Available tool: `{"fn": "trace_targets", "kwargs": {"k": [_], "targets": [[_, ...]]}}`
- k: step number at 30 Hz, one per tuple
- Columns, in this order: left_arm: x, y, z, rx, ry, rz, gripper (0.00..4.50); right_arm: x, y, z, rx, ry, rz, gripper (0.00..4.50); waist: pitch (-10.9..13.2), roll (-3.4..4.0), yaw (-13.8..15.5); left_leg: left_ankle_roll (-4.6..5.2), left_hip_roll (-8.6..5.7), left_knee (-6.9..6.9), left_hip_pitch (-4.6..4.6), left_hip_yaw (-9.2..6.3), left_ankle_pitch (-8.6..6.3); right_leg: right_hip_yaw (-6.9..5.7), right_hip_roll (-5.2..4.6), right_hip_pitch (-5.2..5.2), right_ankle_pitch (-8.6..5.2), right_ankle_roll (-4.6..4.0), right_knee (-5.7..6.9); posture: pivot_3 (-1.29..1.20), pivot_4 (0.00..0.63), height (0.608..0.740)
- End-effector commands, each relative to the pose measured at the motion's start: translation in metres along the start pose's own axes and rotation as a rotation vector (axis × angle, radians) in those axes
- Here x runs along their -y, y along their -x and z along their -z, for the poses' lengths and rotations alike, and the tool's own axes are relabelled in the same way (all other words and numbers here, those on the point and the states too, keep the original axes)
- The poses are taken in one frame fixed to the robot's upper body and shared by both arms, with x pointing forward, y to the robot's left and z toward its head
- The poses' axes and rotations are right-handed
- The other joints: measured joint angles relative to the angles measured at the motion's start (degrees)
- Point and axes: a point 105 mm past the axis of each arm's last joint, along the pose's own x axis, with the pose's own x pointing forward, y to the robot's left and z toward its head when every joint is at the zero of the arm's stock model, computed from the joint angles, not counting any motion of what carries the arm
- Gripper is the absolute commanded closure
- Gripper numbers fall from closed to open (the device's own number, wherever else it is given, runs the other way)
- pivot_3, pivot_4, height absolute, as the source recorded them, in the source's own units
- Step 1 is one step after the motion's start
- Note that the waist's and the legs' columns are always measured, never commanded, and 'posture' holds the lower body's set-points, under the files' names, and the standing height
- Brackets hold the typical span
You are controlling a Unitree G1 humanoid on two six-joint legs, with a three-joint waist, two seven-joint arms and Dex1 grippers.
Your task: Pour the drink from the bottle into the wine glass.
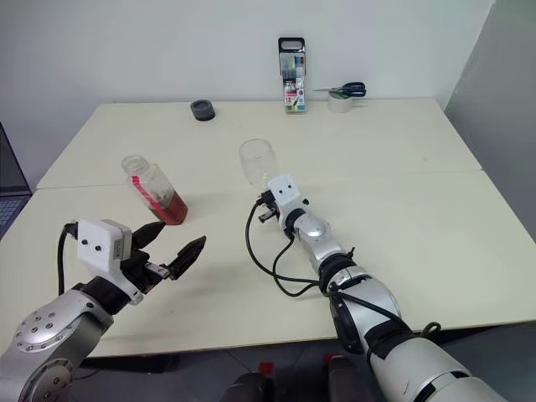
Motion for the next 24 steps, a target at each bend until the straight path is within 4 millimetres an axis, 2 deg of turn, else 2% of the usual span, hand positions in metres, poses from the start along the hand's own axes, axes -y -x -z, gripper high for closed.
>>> {"fn": "trace_targets", "kwargs": {"k": [1,9,10,13,17,21,24], "targets": [[-0.001,-0.001,-0.008,0.027,-0.029,0.005,0.0,-0.002,-0.001,-0.008,0.038,0.021,-0.017,3.01,0.0,0.0,0.0,0.0,0.0,0.0,0.0,0.0,0.0,0.0,0.0,0.0,0.0,0.0,0.0,0.0,0.15,0.74],[-0.001,-0.005,-0.009,0.031,-0.029,0.015,0.0,0.0,0.001,-0.008,0.048,0.017,-0.016,0.2,0.0,0.0,0.0,0.0,0.0,0.0,0.0,0.0,0.0,0.0,0.0,0.0,0.0,0.0,0.0,0.0,0.15,0.74],[0.0,-0.005,-0.009,0.031,-0.028,0.017,0.0,0.001,0.002,-0.007,0.049,0.012,-0.011,0.04,0.0,0.0,0.0,0.0,0.0,0.0,0.0,0.0,0.0,0.0,0.0,0.0,0.0,0.0,0.0,0.0,0.15,0.74],[0.0,-0.005,-0.009,0.032,-0.027,0.018,0.0,0.005,0.004,-0.005,0.053,0.005,-0.002,0.04,0.0,0.0,0.0,0.0,0.0,0.0,0.0,-0.01,0.0,0.0,0.0,0.0,0.0,0.0,0.0,0.0,0.15,0.74],[-0.004,-0.006,-0.007,0.03,-0.022,0.009,0.0,0.023,0.019,-0.001,0.088,0.036,0.0,0.04,0.0,0.0,0.2,0.0,-0.02,0.01,-0.01,-0.02,0.0,-0.02,0.0,0.02,0.0,0.0,-0.02,0.0,0.15,0.74],[-0.013,-0.007,0.0,0.028,-0.015,-0.027,0.0,0.046,0.046,-0.006,0.148,0.079,-0.036,0.04,0.0,0.0,0.2,0.01,-0.04,0.05,-0.03,-0.03,-0.01,-0.02,0.0,0.04,0.0,0.01,-0.03,0.0,0.15,0.74],[-0.027,-0.004,0.004,0.023,-0.012,-0.087,0.0,0.053,0.085,-0.02,0.16,0.166,-0.152,0.04,0.0,0.03,0.3,0.02,0.01,0.03,-0.03,-0.03,-0.02,-0.01,-0.01,0.02,0.0,0.01,-0.02,0.0,0.15,0.74]]}}
